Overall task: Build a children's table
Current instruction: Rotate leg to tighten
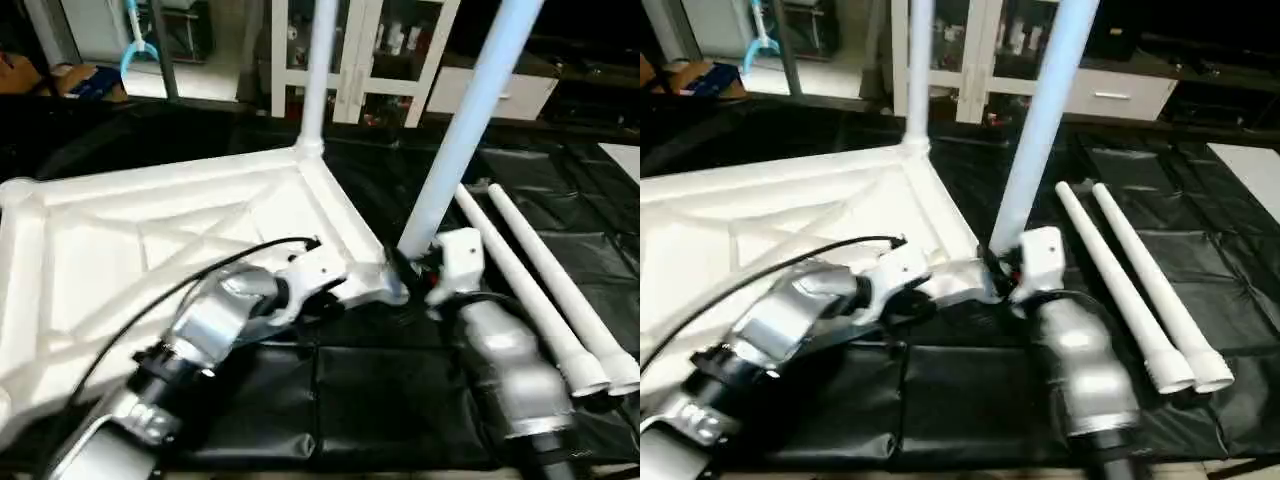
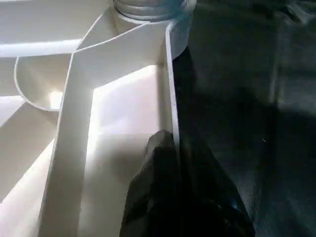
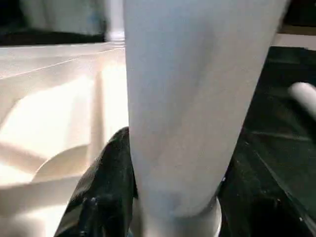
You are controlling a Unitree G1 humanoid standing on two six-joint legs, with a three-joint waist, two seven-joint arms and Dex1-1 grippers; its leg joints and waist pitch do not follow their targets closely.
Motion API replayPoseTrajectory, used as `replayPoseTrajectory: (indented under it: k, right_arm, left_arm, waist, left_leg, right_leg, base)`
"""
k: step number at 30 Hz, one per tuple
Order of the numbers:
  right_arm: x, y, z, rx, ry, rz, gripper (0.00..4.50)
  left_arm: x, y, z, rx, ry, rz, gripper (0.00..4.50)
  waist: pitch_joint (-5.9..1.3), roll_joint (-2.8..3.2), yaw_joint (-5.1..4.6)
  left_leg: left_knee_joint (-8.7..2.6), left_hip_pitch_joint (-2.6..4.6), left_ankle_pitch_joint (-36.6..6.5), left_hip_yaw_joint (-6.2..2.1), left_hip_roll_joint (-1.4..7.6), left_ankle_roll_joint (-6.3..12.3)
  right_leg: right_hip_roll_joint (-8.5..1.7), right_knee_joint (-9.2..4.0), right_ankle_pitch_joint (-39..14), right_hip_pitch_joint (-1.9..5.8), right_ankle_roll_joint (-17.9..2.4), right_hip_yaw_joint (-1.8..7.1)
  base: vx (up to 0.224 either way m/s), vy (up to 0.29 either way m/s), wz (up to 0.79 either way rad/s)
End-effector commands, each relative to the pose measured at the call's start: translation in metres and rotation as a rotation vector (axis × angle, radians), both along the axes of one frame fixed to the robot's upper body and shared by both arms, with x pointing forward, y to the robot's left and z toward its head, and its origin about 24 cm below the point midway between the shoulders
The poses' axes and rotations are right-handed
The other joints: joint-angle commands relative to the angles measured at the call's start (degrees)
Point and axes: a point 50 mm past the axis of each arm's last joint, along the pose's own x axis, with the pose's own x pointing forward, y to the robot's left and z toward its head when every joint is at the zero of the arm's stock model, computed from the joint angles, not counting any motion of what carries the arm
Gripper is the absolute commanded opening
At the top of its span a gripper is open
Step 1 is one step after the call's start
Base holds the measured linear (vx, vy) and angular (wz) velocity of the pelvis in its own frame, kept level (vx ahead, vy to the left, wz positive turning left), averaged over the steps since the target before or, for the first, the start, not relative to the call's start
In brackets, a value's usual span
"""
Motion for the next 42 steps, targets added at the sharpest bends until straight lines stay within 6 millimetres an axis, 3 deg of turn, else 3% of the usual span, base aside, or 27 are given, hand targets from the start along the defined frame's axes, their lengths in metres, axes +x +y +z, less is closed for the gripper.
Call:
replayPoseTrajectory:
  k: [1, 6, 8, 9, 12, 13, 15, 19, 25, 27, 28, 33, 34, 39, 42]
  right_arm:
    - [-0.005, -0.058, -0.028, -0.132, 0.144, -0.369, 1.91]
    - [0.003, -0.019, -0.020, -0.027, 0.081, -0.148, 1.91]
    - [0.003, -0.014, -0.018, -0.027, 0.069, -0.079, 1.91]
    - [0.001, -0.013, -0.008, 0.019, 0.020, 0.006, 2.26]
    - [-0.001, -0.021, 0.003, 0.038, -0.011, 0.068, 2.61]
    - [-0.002, -0.024, 0.005, 0.049, -0.011, 0.106, 2.69]
    - [-0.004, -0.029, 0.009, 0.051, -0.014, 0.185, 2.94]
    - [-0.012, -0.045, 0.012, 0.008, 0.046, 0.481, 3.25]
    - [-0.025, -0.068, 0.020, -0.065, 0.093, 0.767, 3.25]
    - [-0.025, -0.070, 0.020, -0.071, 0.095, 0.777, 3.25]
    - [-0.024, -0.074, 0.022, -0.054, 0.099, 0.791, 3.25]
    - [-0.022, -0.074, 0.018, -0.050, 0.103, 0.812, 3.25]
    - [-0.022, -0.074, 0.017, -0.045, 0.107, 0.823, 3.10]
    - [-0.024, -0.071, 0.016, 0.002, 0.109, 0.861, 2.61]
    - [-0.019, -0.071, 0.014, -0.003, 0.093, 0.783, 2.42]
  left_arm:
    - [-0.012, -0.003, -0.007, 0.000, 0.081, -0.090, 0.00]
    - [-0.012, -0.004, -0.007, 0.000, 0.083, -0.094, 0.00]
    - [-0.013, -0.004, -0.007, 0.001, 0.084, -0.096, 0.00]
    - [-0.014, -0.002, -0.008, 0.003, 0.084, -0.104, 0.00]
    - [-0.015, 0.001, -0.008, -0.002, 0.087, -0.125, 0.00]
    - [-0.016, 0.002, -0.008, -0.003, 0.086, -0.139, 0.00]
    - [-0.019, 0.003, -0.008, -0.007, 0.089, -0.165, 0.00]
    - [-0.024, 0.007, -0.009, -0.016, 0.098, -0.221, 0.00]
    - [-0.026, 0.013, -0.009, -0.009, 0.114, -0.242, 0.00]
    - [-0.027, 0.013, -0.009, -0.009, 0.114, -0.243, 0.00]
    - [-0.028, 0.013, -0.008, -0.022, 0.120, -0.260, 0.00]
    - [-0.029, 0.013, -0.008, -0.024, 0.125, -0.264, 0.00]
    - [-0.029, 0.014, -0.008, -0.021, 0.124, -0.264, 0.00]
    - [-0.030, 0.015, -0.008, -0.016, 0.127, -0.264, 0.00]
    - [-0.028, 0.017, -0.009, -0.003, 0.125, -0.245, 0.00]
  waist:
    - [-3.16, 0.90, 0.19]
    - [-3.03, 1.05, -0.07]
    - [-3.02, 1.01, -0.04]
    - [-2.98, 1.06, 0.02]
    - [-3.10, 0.97, 0.28]
    - [-3.20, 0.68, 0.43]
    - [-3.19, 0.87, 0.83]
    - [-2.99, 0.91, 1.65]
    - [-3.02, 0.65, 2.31]
    - [-3.01, 0.58, 2.51]
    - [-3.17, -0.12, 2.55]
    - [-3.22, 0.25, 2.70]
    - [-3.28, -0.12, 2.65]
    - [-3.42, 0.08, 2.81]
    - [-3.47, 0.15, 2.80]
  left_leg:
    - [-4.51, 0.90, -12.2, -1.41, 2.05, -2.20]
    - [-4.55, 0.83, -12.7, -1.38, 2.13, -1.80]
    - [-4.56, 0.80, -12.8, -1.37, 2.12, -1.49]
    - [-4.56, 0.82, -12.9, -1.39, 2.14, -1.33]
    - [-4.39, 0.72, -10.9, -1.32, 2.15, -0.03]
    - [-4.25, 0.70, -9.5, -1.23, 2.17, 0.64]
    - [-4.09, 0.77, -8.0, -1.09, 2.22, 1.84]
    - [-4.09, 0.87, -8.1, -1.06, 2.48, 2.77]
    - [-3.88, 0.80, -8.2, -1.00, 2.62, 3.84]
    - [-3.81, 0.86, -7.9, -0.94, 2.62, 4.13]
    - [-3.77, 0.85, -7.7, -0.92, 2.59, 4.19]
    - [-3.68, 0.87, -6.7, -0.96, 2.64, 4.45]
    - [-3.64, 0.80, -6.4, -0.93, 2.60, 4.56]
    - [-3.56, 0.80, -5.7, -0.95, 2.59, 5.13]
    - [-3.53, 0.83, -5.9, -0.92, 2.57, 4.95]
  right_leg:
    - [-3.38, -4.27, -7.8, 1.57, -9.8, 2.09]
    - [-3.40, -4.16, -5.9, 1.59, -10.2, 2.11]
    - [-3.38, -4.16, -5.7, 1.74, -10.2, 2.13]
    - [-3.38, -4.16, -5.5, 1.78, -10.2, 2.14]
    - [-3.39, -3.91, -2.6, 2.10, -11.0, 2.17]
    - [-3.37, -3.74, -0.7, 2.30, -11.6, 2.16]
    - [-3.42, -3.60, 1.2, 2.28, -12.4, 2.19]
    - [-3.56, -3.70, -0.1, 2.50, -13.8, 2.07]
    - [-3.84, -3.90, -2.4, 2.54, -14.4, 2.09]
    - [-3.84, -3.91, -2.8, 2.36, -14.5, 2.07]
    - [-3.90, -3.98, -3.9, 2.38, -14.5, 2.00]
    - [-3.95, -3.80, -4.1, 2.22, -14.9, 1.94]
    - [-3.87, -3.76, -3.8, 2.29, -14.9, 1.90]
    - [-3.94, -3.58, -3.1, 2.37, -15.0, 1.89]
    - [-3.94, -3.59, -3.3, 2.31, -15.1, 1.87]
  base:
    - [0.000, 0.000, 0.00]
    - [0.000, 0.000, 0.00]
    - [0.000, 0.000, 0.00]
    - [0.000, 0.000, 0.00]
    - [0.000, 0.000, 0.00]
    - [0.000, 0.000, 0.00]
    - [0.000, 0.000, 0.00]
    - [0.000, 0.000, 0.00]
    - [0.000, 0.000, 0.00]
    - [0.000, 0.000, 0.00]
    - [0.000, 0.000, 0.00]
    - [0.000, 0.000, 0.00]
    - [0.000, 0.000, 0.00]
    - [0.000, 0.000, 0.00]
    - [0.000, 0.000, 0.00]
